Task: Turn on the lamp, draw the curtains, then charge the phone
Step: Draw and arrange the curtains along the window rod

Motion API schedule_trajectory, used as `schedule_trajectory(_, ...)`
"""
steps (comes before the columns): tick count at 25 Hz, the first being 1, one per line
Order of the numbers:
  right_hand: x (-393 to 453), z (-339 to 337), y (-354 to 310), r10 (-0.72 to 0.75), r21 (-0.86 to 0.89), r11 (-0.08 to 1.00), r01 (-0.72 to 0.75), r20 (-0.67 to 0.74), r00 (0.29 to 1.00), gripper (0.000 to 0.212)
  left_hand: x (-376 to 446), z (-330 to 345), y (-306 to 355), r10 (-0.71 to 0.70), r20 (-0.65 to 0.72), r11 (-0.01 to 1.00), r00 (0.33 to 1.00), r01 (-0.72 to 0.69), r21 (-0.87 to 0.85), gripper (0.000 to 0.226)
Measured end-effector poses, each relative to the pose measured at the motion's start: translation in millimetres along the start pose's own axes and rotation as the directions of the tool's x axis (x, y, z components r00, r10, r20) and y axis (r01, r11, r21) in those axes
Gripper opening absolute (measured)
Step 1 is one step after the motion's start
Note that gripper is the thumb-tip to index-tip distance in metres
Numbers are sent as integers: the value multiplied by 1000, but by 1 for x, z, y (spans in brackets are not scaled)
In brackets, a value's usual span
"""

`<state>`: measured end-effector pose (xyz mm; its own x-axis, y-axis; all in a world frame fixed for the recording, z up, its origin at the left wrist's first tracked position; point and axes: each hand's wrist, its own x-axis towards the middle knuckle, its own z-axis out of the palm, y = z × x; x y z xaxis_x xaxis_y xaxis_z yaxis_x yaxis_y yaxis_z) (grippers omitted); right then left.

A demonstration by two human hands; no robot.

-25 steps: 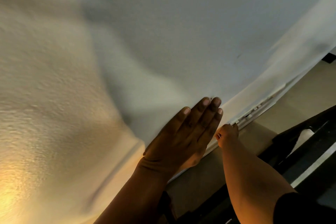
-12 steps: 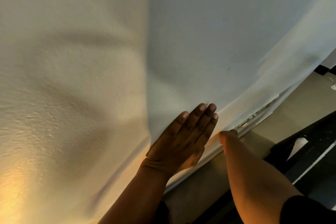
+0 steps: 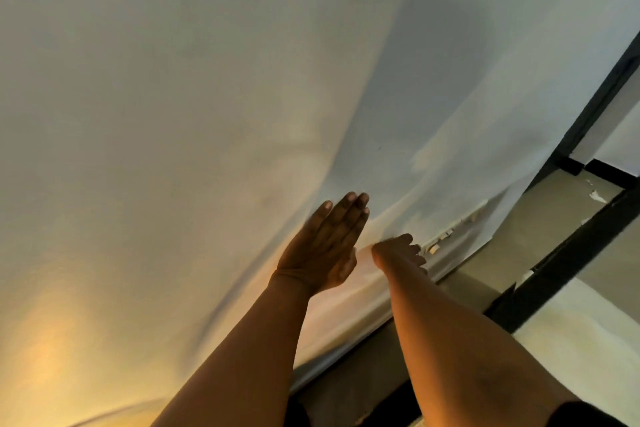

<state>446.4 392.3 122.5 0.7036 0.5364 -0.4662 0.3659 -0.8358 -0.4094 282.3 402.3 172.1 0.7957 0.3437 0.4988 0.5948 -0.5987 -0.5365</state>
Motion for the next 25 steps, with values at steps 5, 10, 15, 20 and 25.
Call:
schedule_trajectory(5, -40, -27, 23, -291, -163, 946, 280, -43, 956, 81, 5, -29, 4, -50, 158, 989, 986, 71, -129, 71)
schedule_trajectory(10, -74, -48, 51, -475, -244, 854, 459, -4, 880, 85, -21, -59, 23, -231, 358, 932, 905, 311, -185, 78)
schedule_trajectory(15, -108, -55, 66, -601, -329, 747, 578, 38, 798, 90, -67, -93, 30, -405, 549, 850, 731, 523, -69, 82)
schedule_trajectory(20, -146, -54, 70, -713, -376, 623, 686, 90, 696, 93, -93, -144, 24, -549, 556, 774, 624, 630, 56, 84)
schedule_trajectory(25, -196, -46, 67, -808, -405, 491, 771, 118, 577, 94, -129, -190, 23, -646, 531, 699, 549, 705, 120, 85)
